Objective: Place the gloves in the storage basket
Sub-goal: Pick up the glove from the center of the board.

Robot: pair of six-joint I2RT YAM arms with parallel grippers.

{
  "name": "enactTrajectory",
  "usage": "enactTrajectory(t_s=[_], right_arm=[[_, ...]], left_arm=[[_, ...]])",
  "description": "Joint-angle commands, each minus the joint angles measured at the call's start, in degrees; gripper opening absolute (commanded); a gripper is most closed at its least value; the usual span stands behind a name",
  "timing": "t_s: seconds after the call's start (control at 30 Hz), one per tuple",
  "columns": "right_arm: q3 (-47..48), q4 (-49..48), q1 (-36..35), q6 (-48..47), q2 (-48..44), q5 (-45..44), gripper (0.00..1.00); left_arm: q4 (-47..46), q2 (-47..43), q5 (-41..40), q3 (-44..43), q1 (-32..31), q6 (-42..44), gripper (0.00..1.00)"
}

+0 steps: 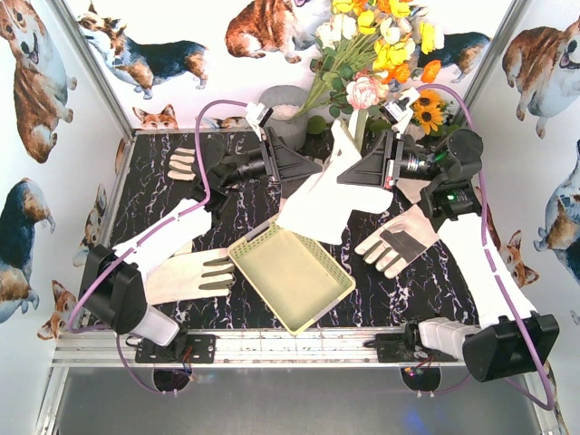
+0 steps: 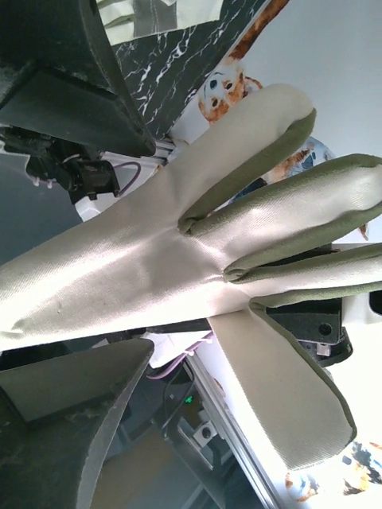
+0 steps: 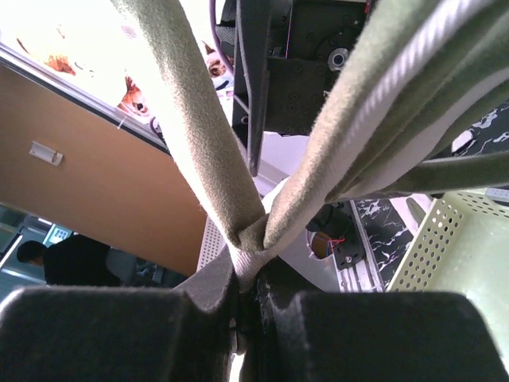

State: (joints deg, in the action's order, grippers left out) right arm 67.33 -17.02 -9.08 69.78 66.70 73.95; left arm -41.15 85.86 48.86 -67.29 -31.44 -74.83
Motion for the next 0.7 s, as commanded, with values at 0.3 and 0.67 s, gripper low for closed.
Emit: enactTrajectory(t_s=[0.3,0.67], right_arm=[[-1.2,14.7,-0.1,-13.4,-5.1,-0.2,0.0],[2.0,11.3,-0.1,-11.3,-4.9,1.0,0.0]], left_arm=[[2.0,-6.7,-9.2,3.4,-0.3,5.4,0.52],[19.7,-8.8,-6.7,5.4,-0.1,9.4,0.78]])
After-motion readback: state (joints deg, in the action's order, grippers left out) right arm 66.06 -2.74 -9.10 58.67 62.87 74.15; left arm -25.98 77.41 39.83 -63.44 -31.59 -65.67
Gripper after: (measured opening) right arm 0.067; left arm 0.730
